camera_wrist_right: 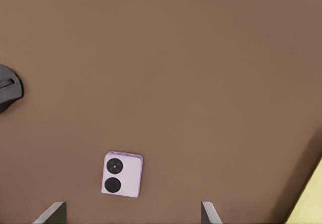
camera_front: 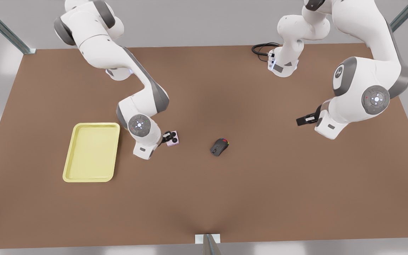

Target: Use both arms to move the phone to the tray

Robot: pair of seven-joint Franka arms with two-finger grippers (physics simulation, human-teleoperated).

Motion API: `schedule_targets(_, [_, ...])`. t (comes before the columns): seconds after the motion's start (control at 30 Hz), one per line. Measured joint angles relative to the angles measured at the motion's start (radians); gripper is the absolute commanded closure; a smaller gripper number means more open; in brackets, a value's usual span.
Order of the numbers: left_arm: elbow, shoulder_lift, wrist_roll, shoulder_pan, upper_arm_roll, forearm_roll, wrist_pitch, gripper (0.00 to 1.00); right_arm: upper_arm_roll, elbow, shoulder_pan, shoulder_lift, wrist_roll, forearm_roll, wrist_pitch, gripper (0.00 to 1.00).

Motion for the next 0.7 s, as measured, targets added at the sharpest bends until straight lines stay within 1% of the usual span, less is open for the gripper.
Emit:
schedule_targets(0.1, [-0.003, 0.009, 0.058, 0.002, 0.002, -0.010, -0.020, 0.00, -0.005, -0.167, 0.041, 0.004, 0.080, 0.010, 0.121, 0.00])
schedule_targets(0.17, [-0.004, 0.016, 0.091, 0.003, 0.002, -0.013, -0.028, 0.00, -0.013, -0.221, 0.038, 0.035, 0.129, 0.019, 0.201, 0.00])
schedule_targets(0.37, [0.000, 0.041, 0.175, 0.003, 0.000, -0.018, -0.039, 0.00, -0.006, -0.191, 0.033, 0.157, 0.223, 0.020, 0.374, 0.00])
schedule_targets(0.5, [0.001, 0.050, 0.218, 0.003, 0.000, -0.019, -0.041, 0.00, -0.011, -0.201, 0.029, 0.168, 0.226, -0.010, 0.434, 0.00])
schedule_targets(0.7, [0.001, 0.057, 0.266, 0.003, 0.000, -0.022, -0.041, 0.00, -0.029, -0.234, 0.032, 0.167, 0.162, -0.030, 0.468, 0.00])
